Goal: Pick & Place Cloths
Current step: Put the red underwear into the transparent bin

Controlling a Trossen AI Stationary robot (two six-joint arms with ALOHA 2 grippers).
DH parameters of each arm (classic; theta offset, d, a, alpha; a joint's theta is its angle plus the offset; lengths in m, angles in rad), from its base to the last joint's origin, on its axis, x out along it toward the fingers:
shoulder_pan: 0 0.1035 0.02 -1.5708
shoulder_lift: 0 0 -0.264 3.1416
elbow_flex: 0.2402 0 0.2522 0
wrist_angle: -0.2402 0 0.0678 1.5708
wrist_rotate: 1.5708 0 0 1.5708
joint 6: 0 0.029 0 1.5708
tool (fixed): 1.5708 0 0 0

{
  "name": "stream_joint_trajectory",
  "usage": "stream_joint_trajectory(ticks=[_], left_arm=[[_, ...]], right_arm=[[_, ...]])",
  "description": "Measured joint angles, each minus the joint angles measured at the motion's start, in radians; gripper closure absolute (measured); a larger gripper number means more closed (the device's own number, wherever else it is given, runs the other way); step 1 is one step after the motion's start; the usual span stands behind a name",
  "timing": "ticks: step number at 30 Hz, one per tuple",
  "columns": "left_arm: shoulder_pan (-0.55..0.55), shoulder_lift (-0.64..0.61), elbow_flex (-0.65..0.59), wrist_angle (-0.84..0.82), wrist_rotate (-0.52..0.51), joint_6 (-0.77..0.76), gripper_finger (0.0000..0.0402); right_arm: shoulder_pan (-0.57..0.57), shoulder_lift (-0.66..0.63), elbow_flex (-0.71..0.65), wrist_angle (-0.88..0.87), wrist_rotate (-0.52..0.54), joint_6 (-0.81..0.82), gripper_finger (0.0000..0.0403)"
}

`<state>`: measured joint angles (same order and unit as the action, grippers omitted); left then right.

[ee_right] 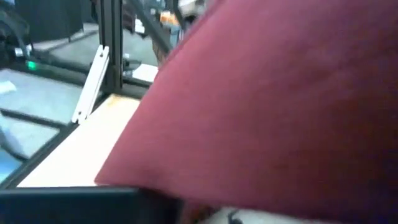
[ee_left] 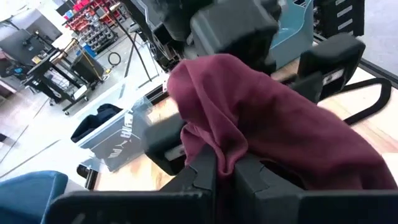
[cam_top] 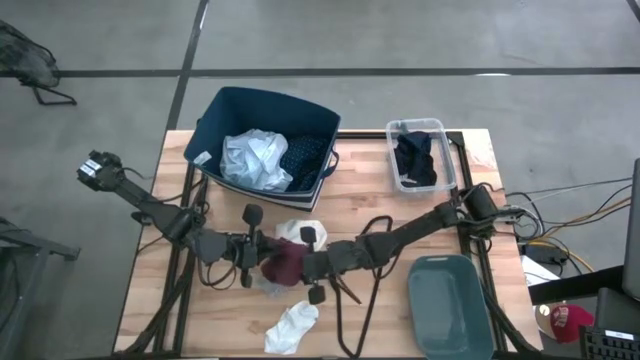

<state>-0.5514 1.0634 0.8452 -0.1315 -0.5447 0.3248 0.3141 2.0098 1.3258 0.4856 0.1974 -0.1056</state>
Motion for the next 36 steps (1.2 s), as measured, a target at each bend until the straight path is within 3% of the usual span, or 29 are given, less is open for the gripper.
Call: stream_joint_trajectory(ticks=[4, 7, 13, 19, 36], left_arm=[[0.0, 0.0, 0.0, -0.009, -0.009, 0.012, 0.0366], [0.0, -0.001, 0.0, -0.027, -0.04, 0.019, 0.0355], [0.0, -0.018, 0.0, -0.127, -0.049, -0.035, 0.0348], [-0.002, -0.043, 0.0, -0.225, -0.049, -0.142, 0.0346], [-0.007, -0.055, 0.0, -0.48, -0.022, -0.411, 0.0346]], right_arm=[[0.001, 0.0, 0.014, -0.074, 0.0, 0.011, 0.0377], [0.003, -0.004, 0.027, -0.161, 0.016, 0.043, 0.0391], [0.003, -0.049, 0.029, -0.285, 0.135, 0.115, 0.0394], [0.01, -0.143, 0.022, -0.396, 0.32, 0.151, 0.0395], [0.025, -0.457, 0.018, -0.796, 0.657, 0.326, 0.0395]])
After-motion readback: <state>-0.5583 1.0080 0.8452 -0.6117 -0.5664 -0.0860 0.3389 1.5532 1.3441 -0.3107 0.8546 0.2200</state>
